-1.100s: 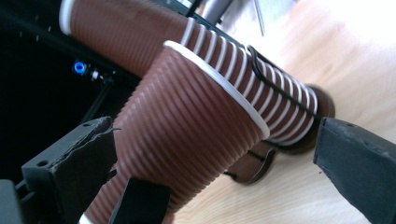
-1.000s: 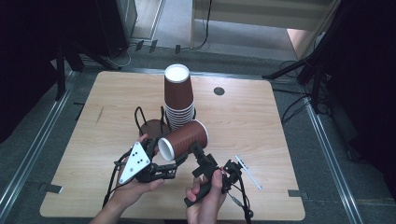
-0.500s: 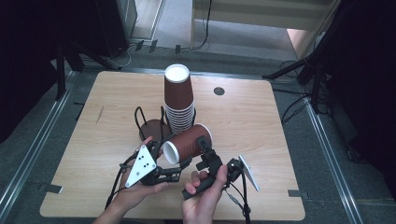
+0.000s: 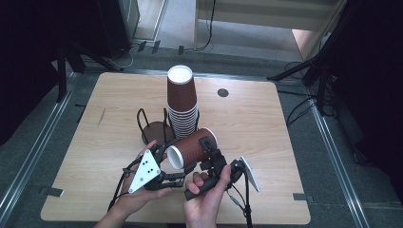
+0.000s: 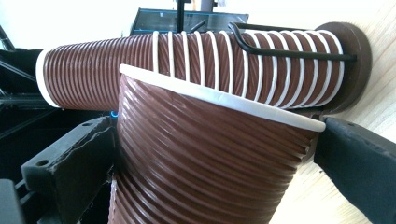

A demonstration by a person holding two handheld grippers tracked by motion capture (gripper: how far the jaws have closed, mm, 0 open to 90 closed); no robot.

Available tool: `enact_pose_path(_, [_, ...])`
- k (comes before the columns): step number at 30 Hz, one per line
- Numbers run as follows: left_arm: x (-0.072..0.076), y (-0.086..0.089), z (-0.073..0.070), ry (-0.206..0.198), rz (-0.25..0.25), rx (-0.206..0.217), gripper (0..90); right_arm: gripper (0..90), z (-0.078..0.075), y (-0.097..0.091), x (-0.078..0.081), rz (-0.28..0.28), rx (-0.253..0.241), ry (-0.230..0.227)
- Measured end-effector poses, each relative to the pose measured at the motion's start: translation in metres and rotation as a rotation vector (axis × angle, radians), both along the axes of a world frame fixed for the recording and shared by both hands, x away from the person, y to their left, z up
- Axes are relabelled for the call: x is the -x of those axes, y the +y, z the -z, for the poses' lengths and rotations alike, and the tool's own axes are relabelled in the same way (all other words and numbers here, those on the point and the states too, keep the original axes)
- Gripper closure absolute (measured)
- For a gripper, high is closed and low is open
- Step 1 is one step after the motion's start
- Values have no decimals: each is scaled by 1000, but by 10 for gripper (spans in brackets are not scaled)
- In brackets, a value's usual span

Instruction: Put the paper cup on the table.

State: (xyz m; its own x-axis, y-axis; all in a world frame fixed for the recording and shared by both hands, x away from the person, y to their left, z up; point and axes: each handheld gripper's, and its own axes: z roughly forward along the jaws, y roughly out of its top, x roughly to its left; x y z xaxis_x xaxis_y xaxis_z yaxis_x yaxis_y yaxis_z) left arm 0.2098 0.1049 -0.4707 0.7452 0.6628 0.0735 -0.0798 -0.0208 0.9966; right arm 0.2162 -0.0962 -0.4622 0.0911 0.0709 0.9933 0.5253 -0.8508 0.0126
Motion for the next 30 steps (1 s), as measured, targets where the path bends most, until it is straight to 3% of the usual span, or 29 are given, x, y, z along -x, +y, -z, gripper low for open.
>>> enact_pose_path(3, [0, 0, 0, 14, 4, 6, 239, 0, 1, 0, -2, 0, -4, 2])
enact_pose_path(19, [2, -5, 4, -6, 22, -20, 244, 0, 4, -3, -6, 23, 11, 8])
enact_pose_path(30, [1, -5, 6, -10, 22, -35, 246, 0, 10, -4, -13, -5, -15, 9])
